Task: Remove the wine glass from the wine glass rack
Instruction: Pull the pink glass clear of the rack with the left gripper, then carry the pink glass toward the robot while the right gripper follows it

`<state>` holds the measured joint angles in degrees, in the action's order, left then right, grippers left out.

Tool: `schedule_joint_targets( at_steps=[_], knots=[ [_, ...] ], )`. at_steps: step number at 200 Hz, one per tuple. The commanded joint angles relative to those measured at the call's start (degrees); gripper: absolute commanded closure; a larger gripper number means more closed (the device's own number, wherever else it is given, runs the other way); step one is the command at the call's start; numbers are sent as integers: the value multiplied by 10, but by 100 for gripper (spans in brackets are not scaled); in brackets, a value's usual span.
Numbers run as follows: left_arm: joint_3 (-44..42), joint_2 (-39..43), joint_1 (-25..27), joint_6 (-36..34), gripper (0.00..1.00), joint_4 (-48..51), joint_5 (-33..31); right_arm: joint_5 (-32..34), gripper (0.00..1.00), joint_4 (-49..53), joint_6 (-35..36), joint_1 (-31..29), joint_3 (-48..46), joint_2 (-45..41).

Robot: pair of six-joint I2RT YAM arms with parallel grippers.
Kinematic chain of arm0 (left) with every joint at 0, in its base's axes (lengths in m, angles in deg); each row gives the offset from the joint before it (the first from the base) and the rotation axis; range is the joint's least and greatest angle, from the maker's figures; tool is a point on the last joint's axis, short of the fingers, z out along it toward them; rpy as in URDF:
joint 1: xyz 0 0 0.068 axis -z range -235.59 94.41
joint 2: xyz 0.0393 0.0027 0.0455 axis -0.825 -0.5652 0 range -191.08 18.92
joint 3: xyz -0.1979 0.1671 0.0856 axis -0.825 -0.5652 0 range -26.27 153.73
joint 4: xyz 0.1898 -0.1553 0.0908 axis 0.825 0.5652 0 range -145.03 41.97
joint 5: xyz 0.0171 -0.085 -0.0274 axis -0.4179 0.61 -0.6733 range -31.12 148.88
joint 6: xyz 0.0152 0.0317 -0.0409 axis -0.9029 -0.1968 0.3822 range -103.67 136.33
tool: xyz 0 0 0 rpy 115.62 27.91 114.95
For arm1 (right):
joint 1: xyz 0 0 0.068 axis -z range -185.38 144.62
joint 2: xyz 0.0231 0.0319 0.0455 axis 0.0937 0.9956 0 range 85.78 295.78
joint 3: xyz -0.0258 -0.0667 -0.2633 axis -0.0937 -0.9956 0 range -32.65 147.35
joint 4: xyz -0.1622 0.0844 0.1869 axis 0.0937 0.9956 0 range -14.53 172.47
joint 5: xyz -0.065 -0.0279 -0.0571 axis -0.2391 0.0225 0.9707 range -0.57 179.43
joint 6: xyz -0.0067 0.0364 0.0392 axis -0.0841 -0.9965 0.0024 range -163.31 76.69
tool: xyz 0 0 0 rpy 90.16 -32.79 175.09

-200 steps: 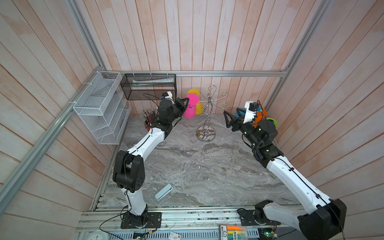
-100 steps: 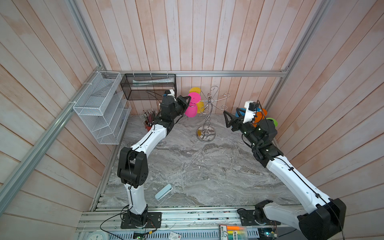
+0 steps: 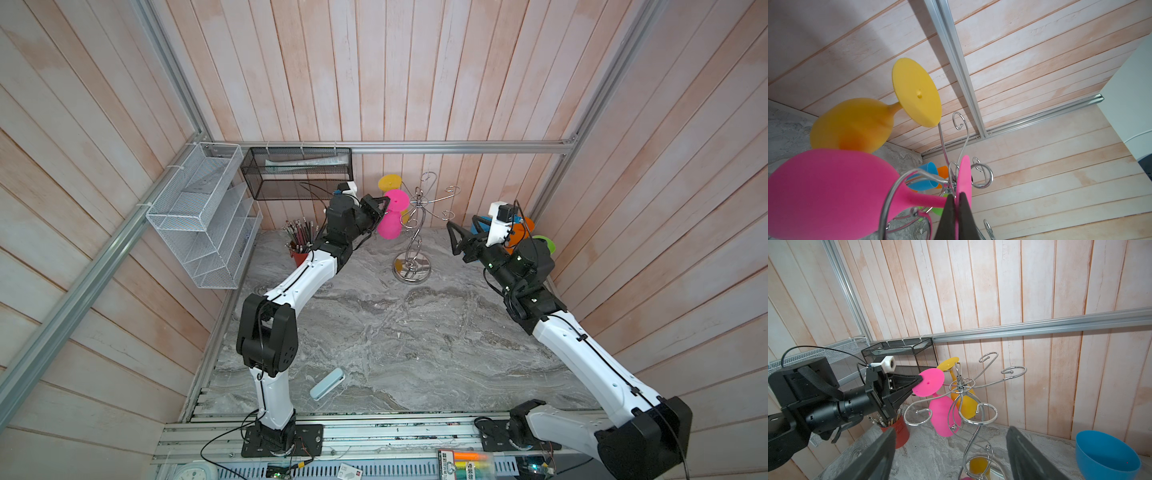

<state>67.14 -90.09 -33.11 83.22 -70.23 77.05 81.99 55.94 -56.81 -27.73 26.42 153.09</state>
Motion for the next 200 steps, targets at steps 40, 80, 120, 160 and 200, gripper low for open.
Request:
schedule_joint_targets(
  at_steps=[40,80,120,160,200],
  knots=[
    [-83,63,3,-16,100,-32,15,-11,16,-5,-5,0,16,4],
    [-118,91,3,-24,100,-34,18,-9,16,-4,-5,0,16,0],
    [-146,125,3,-32,100,-39,24,-9,16,-4,-5,0,16,2],
    [-174,155,3,-39,100,-47,44,-13,16,5,-5,0,24,11],
    [-215,189,5,-70,100,-52,101,-11,16,11,-6,-1,27,8]
  ],
)
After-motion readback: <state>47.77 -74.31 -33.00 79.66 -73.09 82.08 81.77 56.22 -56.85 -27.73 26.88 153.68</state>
